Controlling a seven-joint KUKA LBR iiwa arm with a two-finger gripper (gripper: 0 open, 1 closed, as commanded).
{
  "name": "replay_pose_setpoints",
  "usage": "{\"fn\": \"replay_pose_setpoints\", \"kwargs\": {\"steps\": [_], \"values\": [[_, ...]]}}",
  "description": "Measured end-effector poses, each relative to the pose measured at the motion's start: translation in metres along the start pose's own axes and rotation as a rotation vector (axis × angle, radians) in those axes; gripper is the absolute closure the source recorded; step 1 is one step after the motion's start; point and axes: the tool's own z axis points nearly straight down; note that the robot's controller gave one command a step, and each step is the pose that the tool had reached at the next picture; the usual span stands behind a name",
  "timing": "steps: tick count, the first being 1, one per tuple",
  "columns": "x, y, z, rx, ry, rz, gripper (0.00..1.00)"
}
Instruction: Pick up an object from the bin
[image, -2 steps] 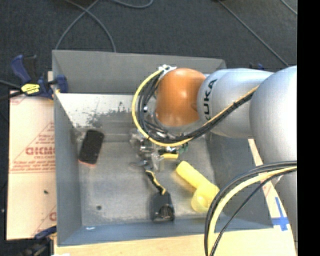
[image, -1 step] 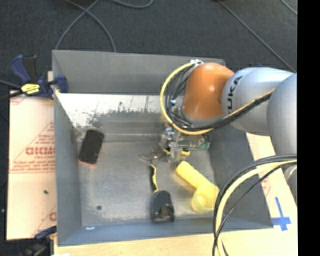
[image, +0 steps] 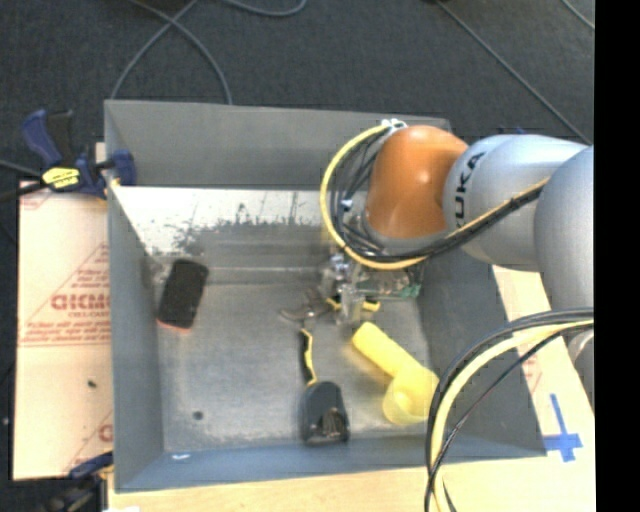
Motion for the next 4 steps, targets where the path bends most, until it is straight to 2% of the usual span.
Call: {"fn": "replay_pose_setpoints", "kwargs": {"steps": [1,2,3,4], "values": [[0.002,0.001,-0.022,-0.003,0.004,0.001,1.0],[-0.001,0.0,-0.049,0.001,-0.005,0.001,1.0],[0.001,0.0,-0.069,-0.001,0.0,0.003,1.0],[-0.001,0.0,-0.09,0.002,-0.006,0.004,1.0]]}}
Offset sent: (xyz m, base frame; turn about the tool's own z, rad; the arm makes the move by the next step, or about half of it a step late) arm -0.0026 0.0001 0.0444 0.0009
